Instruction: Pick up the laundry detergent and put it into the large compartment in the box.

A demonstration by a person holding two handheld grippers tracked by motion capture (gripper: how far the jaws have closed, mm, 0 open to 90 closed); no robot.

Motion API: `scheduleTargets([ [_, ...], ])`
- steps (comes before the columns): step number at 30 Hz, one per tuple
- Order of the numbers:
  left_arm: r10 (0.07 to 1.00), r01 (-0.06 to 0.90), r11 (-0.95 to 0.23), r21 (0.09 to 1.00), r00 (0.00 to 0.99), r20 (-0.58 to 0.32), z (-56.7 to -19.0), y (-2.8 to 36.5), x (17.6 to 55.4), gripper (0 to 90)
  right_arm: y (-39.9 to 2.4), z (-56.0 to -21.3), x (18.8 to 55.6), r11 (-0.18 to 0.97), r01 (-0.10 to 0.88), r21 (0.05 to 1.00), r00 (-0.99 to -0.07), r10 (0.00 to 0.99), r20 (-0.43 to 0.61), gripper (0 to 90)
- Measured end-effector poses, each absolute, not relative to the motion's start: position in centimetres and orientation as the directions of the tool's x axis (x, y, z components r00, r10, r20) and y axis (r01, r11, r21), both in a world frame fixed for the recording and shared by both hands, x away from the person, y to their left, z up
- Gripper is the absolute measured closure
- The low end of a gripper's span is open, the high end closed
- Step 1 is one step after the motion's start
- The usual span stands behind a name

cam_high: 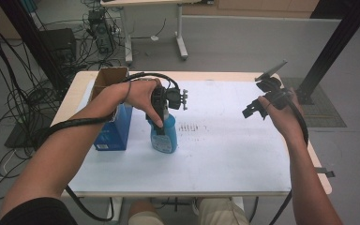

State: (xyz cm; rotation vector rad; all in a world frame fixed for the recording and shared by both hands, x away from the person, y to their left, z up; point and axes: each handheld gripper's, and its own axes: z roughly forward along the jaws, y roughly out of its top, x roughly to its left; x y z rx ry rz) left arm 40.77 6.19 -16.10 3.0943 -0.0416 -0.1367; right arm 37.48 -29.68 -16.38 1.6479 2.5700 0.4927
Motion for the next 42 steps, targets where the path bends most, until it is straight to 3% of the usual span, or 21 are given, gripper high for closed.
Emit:
scheduleTargets([
  [42,-0.035,-0.030,-0.998,0.053,0.995,-0.095,-16.82,6.05,40.92,6.5,-29.15,-16.51,37.74,0.393,0.877,0.278,-0.438,0.890,0.125,6.4],
])
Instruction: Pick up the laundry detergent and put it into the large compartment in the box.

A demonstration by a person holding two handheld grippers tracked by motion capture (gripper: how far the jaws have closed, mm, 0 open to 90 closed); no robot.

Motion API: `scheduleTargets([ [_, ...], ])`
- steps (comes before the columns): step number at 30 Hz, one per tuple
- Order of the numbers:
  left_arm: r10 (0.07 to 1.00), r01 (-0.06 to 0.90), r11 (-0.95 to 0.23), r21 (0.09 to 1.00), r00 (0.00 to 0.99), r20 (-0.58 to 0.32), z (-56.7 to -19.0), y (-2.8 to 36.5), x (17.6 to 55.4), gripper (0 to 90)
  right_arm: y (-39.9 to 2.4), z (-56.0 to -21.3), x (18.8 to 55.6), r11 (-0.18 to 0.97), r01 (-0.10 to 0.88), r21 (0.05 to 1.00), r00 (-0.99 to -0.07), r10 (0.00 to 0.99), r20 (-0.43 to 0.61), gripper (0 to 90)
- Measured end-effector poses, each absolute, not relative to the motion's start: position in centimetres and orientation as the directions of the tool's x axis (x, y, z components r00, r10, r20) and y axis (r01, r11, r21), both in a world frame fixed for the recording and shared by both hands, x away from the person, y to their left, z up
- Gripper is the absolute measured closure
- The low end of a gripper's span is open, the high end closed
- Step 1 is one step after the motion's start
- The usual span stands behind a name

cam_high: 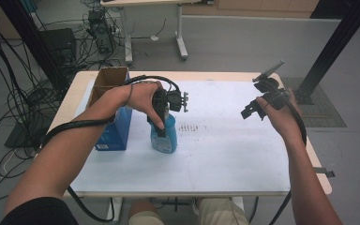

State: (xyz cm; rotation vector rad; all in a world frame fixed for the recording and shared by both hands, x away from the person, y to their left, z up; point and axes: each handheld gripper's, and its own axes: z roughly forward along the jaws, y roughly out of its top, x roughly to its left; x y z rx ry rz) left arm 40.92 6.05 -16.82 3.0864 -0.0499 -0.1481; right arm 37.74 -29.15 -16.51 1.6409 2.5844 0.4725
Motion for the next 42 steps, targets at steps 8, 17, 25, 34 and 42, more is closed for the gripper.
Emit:
scheduleTargets([
  [8,-0.039,-0.034,-0.997,0.064,0.996,-0.081,-16.61,5.98,40.79,6.5,-29.25,-16.40,37.65,0.389,0.878,0.279,-0.435,0.892,0.124,6.4],
  [17,-0.040,-0.035,-0.997,0.068,0.996,-0.080,-16.66,5.88,40.82,6.5,-29.52,-16.40,37.56,0.383,0.880,0.280,-0.429,0.895,0.125,6.4],
  [25,-0.040,-0.035,-0.997,0.072,0.996,-0.075,-16.41,5.94,40.83,6.4,-29.38,-16.49,37.63,0.388,0.880,0.276,-0.433,0.893,0.126,6.4],
  [34,-0.036,-0.030,-0.997,0.072,0.996,-0.078,-16.44,6.07,40.87,6.3,-29.30,-16.44,37.63,0.387,0.879,0.277,-0.433,0.893,0.125,6.4],
  [42,-0.036,-0.031,-0.997,0.073,0.996,-0.078,-16.42,6.12,40.87,6.3,-29.22,-16.44,37.68,0.389,0.879,0.274,-0.434,0.892,0.126,6.4],
])
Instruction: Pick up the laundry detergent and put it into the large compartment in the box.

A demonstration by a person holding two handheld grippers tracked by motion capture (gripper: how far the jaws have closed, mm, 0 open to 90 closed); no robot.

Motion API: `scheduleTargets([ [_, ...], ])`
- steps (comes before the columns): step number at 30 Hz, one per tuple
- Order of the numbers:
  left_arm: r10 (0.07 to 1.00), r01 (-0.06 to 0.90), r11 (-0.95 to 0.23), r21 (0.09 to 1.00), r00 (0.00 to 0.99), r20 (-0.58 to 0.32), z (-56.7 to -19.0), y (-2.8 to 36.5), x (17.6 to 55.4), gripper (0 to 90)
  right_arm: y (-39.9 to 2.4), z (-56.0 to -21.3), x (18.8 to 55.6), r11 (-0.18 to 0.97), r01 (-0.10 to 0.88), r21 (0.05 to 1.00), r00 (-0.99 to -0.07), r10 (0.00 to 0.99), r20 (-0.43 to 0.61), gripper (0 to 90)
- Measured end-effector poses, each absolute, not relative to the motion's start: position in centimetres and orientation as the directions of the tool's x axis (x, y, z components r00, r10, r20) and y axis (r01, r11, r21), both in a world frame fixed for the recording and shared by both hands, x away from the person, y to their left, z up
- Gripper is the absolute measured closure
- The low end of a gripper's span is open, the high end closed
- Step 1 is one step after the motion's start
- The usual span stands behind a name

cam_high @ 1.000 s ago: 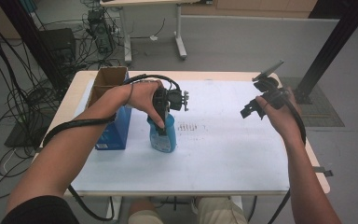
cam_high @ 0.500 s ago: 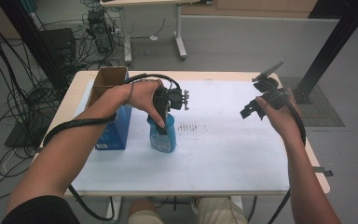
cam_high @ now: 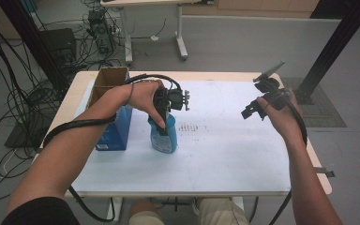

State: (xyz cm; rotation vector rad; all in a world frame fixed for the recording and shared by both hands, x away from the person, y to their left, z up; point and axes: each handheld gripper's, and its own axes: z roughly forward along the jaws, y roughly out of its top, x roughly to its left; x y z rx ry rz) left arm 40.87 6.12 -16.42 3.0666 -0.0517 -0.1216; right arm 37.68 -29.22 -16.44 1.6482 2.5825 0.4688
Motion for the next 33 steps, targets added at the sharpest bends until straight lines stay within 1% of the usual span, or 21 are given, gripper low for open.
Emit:
scheduleTargets([
  [33,-0.045,-0.040,-0.997,0.072,0.996,-0.072,-16.39,5.98,40.63,6.5,-29.32,-16.34,37.61,0.389,0.878,0.278,-0.434,0.892,0.124,6.4],
])
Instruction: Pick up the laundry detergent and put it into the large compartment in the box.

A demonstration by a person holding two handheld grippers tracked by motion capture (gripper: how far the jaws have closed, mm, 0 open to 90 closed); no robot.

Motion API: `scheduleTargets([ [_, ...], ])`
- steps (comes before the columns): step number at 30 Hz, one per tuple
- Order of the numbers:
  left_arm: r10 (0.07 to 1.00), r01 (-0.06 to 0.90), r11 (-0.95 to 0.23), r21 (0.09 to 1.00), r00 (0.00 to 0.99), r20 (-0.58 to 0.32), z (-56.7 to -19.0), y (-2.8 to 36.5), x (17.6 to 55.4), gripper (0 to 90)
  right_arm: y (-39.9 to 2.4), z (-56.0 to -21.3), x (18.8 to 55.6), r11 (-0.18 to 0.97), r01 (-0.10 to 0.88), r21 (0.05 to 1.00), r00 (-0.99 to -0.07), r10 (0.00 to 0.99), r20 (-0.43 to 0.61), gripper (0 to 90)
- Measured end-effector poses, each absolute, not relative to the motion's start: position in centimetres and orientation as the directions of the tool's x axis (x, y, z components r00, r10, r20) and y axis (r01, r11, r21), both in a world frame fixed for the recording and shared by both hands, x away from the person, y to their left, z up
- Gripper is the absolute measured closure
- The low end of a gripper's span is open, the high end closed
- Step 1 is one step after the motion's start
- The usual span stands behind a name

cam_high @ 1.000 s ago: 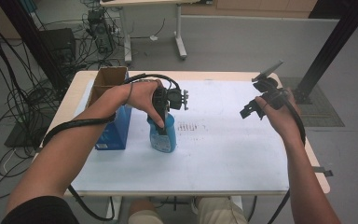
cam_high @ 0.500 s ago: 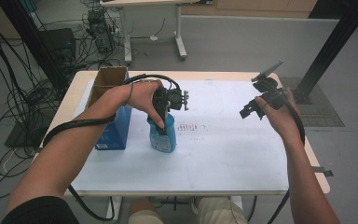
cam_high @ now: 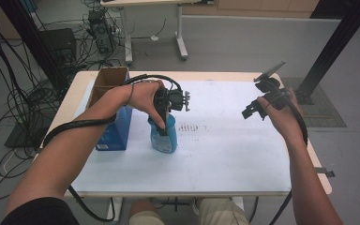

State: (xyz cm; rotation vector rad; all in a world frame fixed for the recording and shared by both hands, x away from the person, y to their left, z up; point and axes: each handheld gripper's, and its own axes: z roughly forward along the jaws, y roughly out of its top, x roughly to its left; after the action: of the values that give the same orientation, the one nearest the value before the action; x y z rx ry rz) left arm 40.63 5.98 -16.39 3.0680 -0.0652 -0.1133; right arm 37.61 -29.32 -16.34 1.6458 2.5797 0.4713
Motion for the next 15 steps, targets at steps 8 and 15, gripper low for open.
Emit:
scheduleTargets([
  [8,-0.045,-0.040,-0.997,0.073,0.997,-0.069,-16.35,6.04,40.63,6.5,-29.23,-16.25,37.65,0.394,0.876,0.278,-0.439,0.890,0.122,6.4],
  [15,-0.046,-0.041,-0.997,0.071,0.996,-0.073,-16.44,5.94,40.76,6.5,-29.32,-16.30,37.65,0.392,0.877,0.278,-0.437,0.891,0.123,6.4],
])
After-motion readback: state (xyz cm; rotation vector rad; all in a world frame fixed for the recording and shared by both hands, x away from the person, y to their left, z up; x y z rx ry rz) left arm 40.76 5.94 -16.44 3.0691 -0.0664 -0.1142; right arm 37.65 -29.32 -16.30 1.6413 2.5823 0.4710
